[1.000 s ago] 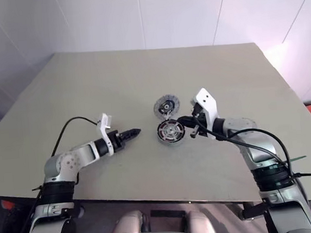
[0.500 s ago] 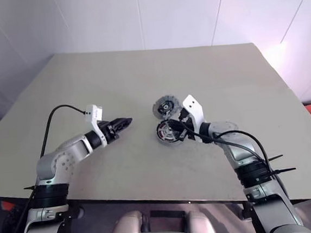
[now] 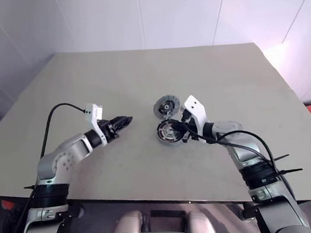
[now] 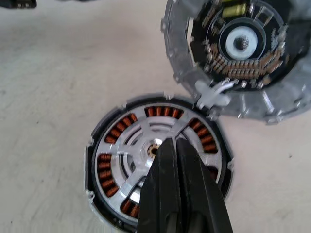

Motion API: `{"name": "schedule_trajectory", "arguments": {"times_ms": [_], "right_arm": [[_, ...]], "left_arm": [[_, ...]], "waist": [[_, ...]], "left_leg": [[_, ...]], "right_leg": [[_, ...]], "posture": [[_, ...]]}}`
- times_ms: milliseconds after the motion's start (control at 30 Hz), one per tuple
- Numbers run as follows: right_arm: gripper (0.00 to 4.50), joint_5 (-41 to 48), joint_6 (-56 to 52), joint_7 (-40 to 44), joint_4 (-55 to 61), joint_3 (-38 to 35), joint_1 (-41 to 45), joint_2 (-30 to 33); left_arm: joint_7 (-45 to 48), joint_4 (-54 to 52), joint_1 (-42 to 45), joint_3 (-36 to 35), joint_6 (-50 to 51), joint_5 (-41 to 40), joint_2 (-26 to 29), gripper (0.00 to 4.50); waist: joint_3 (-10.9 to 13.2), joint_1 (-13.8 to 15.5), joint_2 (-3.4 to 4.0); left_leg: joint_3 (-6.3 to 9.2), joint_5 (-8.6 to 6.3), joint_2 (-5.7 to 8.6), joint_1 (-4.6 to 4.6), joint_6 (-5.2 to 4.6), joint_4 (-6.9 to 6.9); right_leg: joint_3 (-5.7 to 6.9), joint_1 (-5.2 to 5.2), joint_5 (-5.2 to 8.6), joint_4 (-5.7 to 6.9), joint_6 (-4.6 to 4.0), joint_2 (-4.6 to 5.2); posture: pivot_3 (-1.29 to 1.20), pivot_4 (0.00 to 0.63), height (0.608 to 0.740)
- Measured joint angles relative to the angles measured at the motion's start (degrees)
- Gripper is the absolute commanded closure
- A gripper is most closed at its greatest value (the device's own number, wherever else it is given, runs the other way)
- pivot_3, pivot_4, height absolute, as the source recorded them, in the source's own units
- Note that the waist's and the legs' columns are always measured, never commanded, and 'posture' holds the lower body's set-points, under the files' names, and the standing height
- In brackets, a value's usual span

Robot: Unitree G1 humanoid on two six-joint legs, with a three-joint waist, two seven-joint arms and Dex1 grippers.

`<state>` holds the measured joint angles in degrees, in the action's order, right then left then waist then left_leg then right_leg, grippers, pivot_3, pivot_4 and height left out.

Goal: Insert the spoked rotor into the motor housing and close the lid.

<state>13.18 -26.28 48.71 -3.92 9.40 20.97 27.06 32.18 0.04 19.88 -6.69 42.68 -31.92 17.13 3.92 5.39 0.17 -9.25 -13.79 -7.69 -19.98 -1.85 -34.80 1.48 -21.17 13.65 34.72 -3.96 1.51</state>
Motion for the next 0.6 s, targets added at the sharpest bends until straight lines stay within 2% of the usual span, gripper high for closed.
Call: {"name": "schedule_trajectory", "arguments": {"times_ms": [233, 300, 467, 600], "right_arm": [[4.50, -1.07, 2.99, 0.71, -0.76, 0.36, 0.19, 0.31], [4.50, -1.31, 3.63, 2.58, -0.83, 0.37, 1.46, 2.23], [4.50, -3.20, 8.13, 14.03, 4.35, 2.46, 6.78, 12.97], [4.50, -5.96, 12.72, 21.85, 5.69, 7.60, 8.82, 16.43]], "left_arm": [[0.00, 0.00, 0.00, 0.16, -0.45, 0.53, -0.01, 2.48], [0.07, 0.00, -0.01, 0.39, -0.47, 0.64, -0.01, 2.48], [0.85, 0.00, -0.04, 0.84, -0.48, 0.84, 0.78, 2.48], [1.35, 0.44, 0.30, 1.18, -0.63, 0.95, 0.85, 2.48]], "waist": [[0.00, 0.00, 0.00], [0.01, 0.01, 0.01], [0.01, 0.12, 0.01], [0.00, 0.04, 0.00]], "left_leg": [[0.00, -0.02, 0.00, 0.02, 0.09, -0.03], [0.00, 0.02, 0.00, -0.04, 0.01, -0.06], [0.01, 0.00, -0.02, -0.03, -0.12, -0.08], [0.01, -0.03, -0.02, -0.05, -0.21, -0.12]], "right_leg": [[0.00, 0.01, 0.00, 0.04, 0.00, 0.00], [0.00, -0.04, -0.01, 0.05, 0.00, 0.00], [0.01, -0.03, 0.00, 0.05, -0.01, -0.01], [0.01, -0.03, 0.00, 0.07, -0.01, -0.01]], "posture": [[0.00, 0.000, 0.740], [0.00, 0.000, 0.740], [0.00, 0.000, 0.740], [0.00, 0.000, 0.740]]}}
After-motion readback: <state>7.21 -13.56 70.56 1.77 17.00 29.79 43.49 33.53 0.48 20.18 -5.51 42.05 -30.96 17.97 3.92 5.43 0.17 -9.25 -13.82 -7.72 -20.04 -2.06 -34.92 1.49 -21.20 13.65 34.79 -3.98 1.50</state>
